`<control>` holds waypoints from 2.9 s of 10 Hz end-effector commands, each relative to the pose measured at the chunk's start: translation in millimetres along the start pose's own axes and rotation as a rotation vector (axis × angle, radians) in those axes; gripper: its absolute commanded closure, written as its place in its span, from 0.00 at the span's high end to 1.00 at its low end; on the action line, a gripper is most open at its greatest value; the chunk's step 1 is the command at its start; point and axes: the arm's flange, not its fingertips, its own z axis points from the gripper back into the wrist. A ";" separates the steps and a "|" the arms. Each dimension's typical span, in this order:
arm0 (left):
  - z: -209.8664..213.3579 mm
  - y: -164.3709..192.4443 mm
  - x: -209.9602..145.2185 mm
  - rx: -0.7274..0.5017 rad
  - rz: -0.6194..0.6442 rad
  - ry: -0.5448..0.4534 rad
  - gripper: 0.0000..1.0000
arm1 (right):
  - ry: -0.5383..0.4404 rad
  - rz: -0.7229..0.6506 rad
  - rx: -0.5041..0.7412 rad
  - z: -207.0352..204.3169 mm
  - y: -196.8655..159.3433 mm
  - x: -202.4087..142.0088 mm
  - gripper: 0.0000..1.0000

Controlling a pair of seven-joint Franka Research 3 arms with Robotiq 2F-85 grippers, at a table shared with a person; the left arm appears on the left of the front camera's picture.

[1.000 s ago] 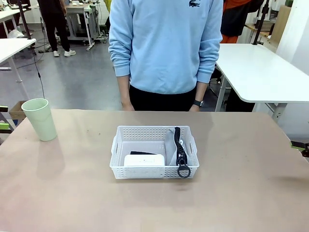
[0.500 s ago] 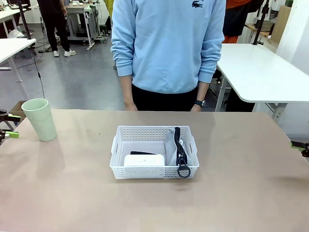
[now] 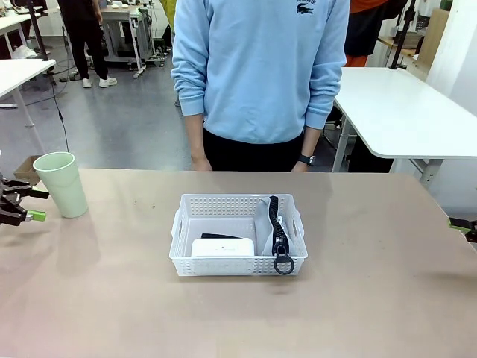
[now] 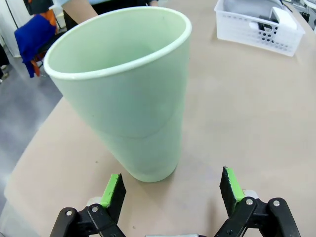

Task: Efficiently arrange items inside the basket to fit them all.
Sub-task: Pick up the Reusable plastic cup and place it inside the Organizing basket.

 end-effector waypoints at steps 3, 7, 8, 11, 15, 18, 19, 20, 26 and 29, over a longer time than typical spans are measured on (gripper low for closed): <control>-12.2 7.1 -1.0 -0.047 0.043 0.055 1.00 | 0.000 0.005 0.008 -0.9 4.5 -2.1 1.00; -24.3 5.6 -4.5 -0.090 0.044 0.048 1.00 | 0.000 0.005 0.008 -0.9 4.5 -2.1 1.00; -28.1 6.8 -5.2 -0.085 0.044 0.055 1.00 | 0.000 0.005 0.008 -0.9 4.5 -2.1 1.00; -33.3 13.7 -5.2 -0.037 0.057 0.044 1.00 | 0.000 0.005 0.008 -0.9 4.5 -2.1 1.00; -40.0 20.6 -4.0 0.021 0.088 0.002 1.00 | 0.000 0.005 0.008 -0.9 4.5 -2.1 1.00; -48.3 18.2 -1.8 -0.026 0.069 0.010 1.00 | 0.000 0.005 0.008 -0.9 4.5 -2.1 1.00; -50.2 18.8 -0.7 -0.022 0.071 -0.003 1.00 | 0.000 0.005 0.008 -0.9 4.5 -2.1 1.00; -53.0 19.8 0.2 -0.020 0.077 -0.020 1.00 | 0.000 0.005 0.008 -0.9 4.5 -2.1 1.00; -56.8 19.1 8.6 -0.002 0.093 -0.163 1.00 | 0.000 0.005 0.008 -0.9 4.5 -2.1 1.00; -57.2 19.8 20.6 0.006 0.085 -0.229 1.00 | 0.000 0.005 0.008 -0.9 4.5 -2.1 1.00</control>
